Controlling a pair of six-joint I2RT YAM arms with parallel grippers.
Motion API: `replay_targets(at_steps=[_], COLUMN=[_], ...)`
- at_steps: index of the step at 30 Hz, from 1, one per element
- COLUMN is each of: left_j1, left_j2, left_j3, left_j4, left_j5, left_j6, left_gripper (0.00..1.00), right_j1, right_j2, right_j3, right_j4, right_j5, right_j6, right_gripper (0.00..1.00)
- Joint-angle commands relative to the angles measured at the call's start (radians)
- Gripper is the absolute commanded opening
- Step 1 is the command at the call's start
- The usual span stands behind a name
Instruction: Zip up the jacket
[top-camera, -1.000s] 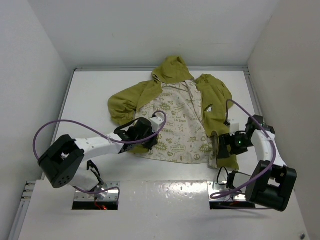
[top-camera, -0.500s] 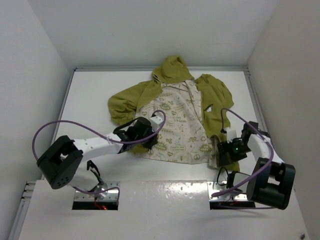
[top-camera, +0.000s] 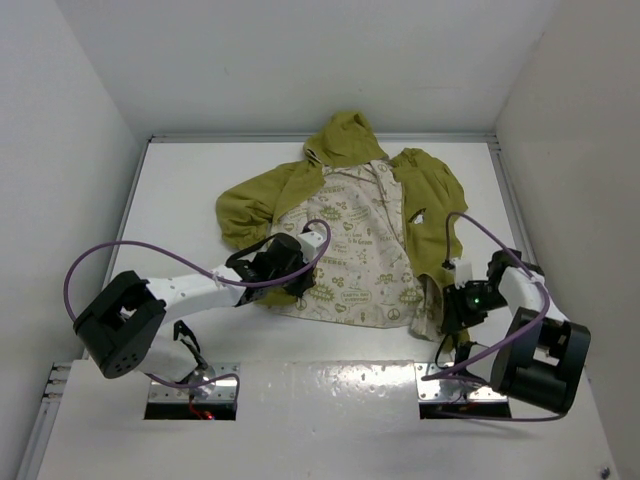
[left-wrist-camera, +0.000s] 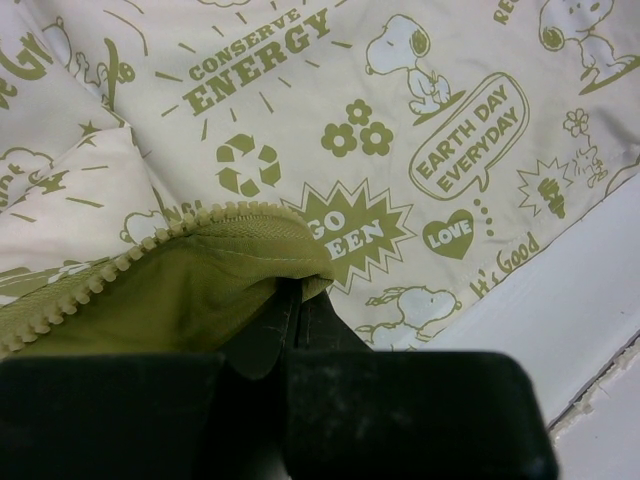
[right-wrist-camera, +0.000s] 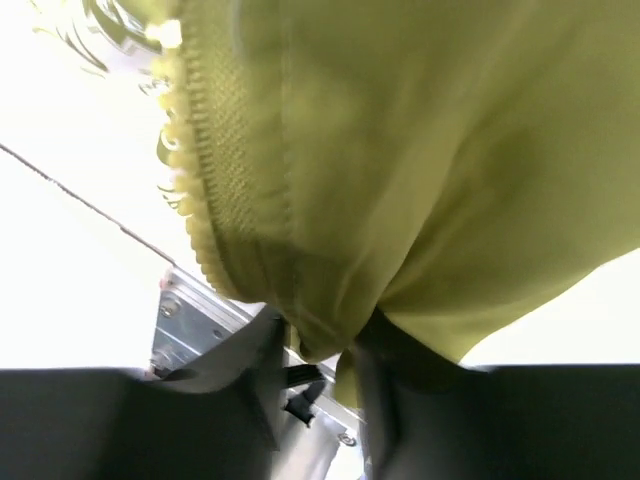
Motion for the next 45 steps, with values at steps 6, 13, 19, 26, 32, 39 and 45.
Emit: replay_targets(at_steps=[6,13,19,26,32,39,45], left_j1=[0.010,0.010,0.010,0.019,0.019,0.019,0.019], left_j2=[-0.029,-0.020,-0.020,-0.029,-0.029,-0.029,-0.029], left_j3=[0.005,0.014,0.014,0.014,0.005,0.005,0.005], left_j4=[0.037,0.037,0.037,0.037,0.037,0.047,0.047], left_j5=[0.002,0.002,-0.007,-0.016,-0.007,0.002,0.002], left_j6=[0.007,0.007,-0.003,-0.003,-0.003,-0.003,-0.003], left_gripper=[0.00,0.00,0.00,0.00,0.00,0.00,0.00], right_j1=[0.062,0.210,0.355,0.341,0.275,0.252,0.261], right_j2=[0.056,0.099,0.143,0.141,0.104,0.090,0.114], right_j3=[0.102,0.181,0.214,0.209,0.155,0.123,0.100], right_j4=[0.086,0.373,0.540,0.382,0.296,0.273,0.335], right_j5=[-0.089,0.030,0.233,0.152,0.100,0.049,0.028], right_j6=[0.144,0.411,0.477,0.420,0.367,0.328,0.371], right_gripper=[0.05,0.00,0.00,0.24,0.51,0.50,0.50])
